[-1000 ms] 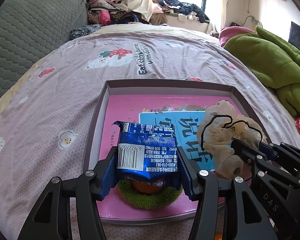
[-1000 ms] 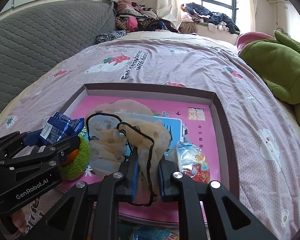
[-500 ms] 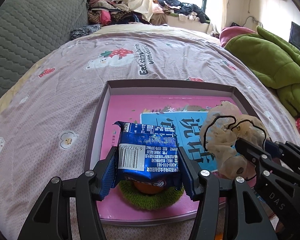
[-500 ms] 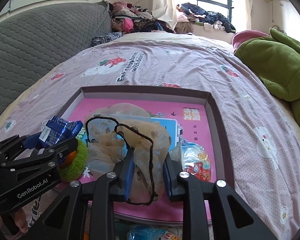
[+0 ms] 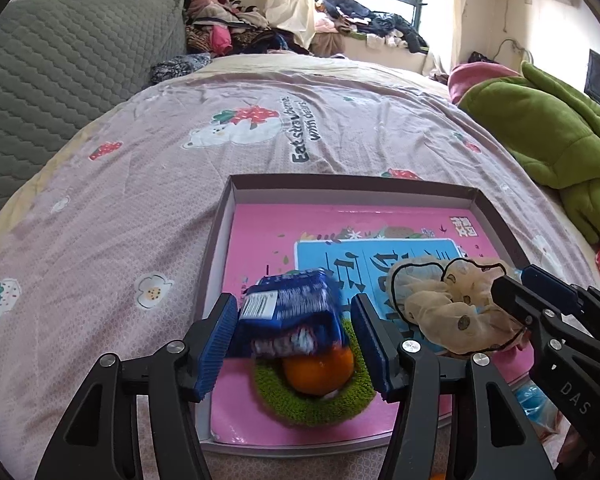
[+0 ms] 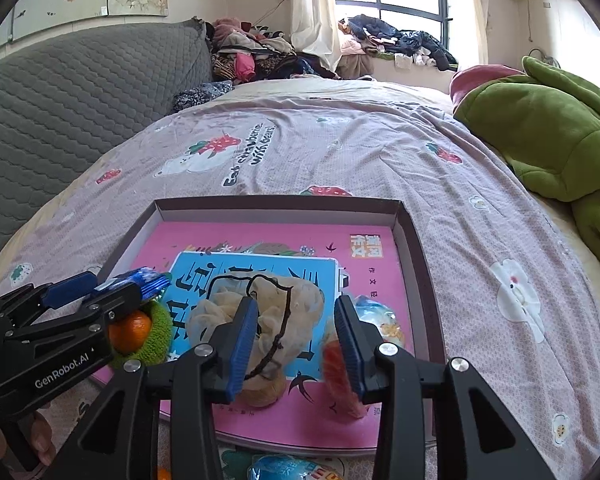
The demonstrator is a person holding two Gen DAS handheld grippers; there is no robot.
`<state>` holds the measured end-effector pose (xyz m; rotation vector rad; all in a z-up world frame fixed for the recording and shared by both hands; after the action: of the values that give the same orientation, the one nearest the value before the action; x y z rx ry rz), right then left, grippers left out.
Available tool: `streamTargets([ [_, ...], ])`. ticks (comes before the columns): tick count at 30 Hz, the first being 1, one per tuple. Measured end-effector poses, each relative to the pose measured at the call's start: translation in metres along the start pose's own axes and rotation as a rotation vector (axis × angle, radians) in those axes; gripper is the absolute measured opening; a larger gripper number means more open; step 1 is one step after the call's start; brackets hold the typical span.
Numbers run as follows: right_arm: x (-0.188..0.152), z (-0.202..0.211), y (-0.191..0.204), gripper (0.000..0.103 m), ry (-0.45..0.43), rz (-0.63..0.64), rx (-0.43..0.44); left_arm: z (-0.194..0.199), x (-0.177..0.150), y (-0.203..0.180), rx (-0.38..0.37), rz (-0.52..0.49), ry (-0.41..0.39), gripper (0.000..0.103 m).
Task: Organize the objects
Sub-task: 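Open the left gripper dropping the packet while the right gripper releases the scrunchie in the tray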
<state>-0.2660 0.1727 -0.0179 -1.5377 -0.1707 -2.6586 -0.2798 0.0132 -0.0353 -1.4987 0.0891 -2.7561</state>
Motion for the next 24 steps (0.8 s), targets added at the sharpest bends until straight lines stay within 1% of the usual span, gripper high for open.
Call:
streamTargets([
  [5, 0.004, 0.005, -0.002, 0.040, -0.005, -0.002, -0.005, 0.005, 0.003, 0.000, 0.001, 0.000, -0.004, 0.061],
  [9, 0.006, 0.009, -0.001, 0.040, -0.011, 0.000, -0.003, 0.010, 0.005, 0.000, 0.002, -0.006, -0.012, 0.065],
  [18, 0.008, 0.016, 0.000, 0.040, -0.011, -0.002, 0.004, 0.018, 0.004, 0.000, 0.007, -0.005, -0.011, 0.065],
  [21, 0.009, 0.020, 0.000, 0.041, -0.012, -0.002, 0.001, 0.022, 0.003, 0.001, 0.006, 0.001, -0.008, 0.066],
  [22, 0.010, 0.020, 0.000, 0.041, -0.011, -0.002, 0.002, 0.023, 0.003, 0.001, 0.008, -0.001, -0.008, 0.068],
  [24, 0.010, 0.021, 0.001, 0.046, -0.011, -0.002, 0.005, 0.025, 0.003, 0.001, 0.012, -0.004, -0.008, 0.071],
])
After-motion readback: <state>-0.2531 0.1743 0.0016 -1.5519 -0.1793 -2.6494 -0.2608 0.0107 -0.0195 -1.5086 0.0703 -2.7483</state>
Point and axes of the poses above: each gripper's, at about its wrist camera, not at the fingertips, and z roughly against the way its jaws point, y to its left, x to its top, the point moved 1 cm from there along -z, roughly the way its jaws point, and after that the axes turned 14 degrees about -y, right-handed, at the moved point
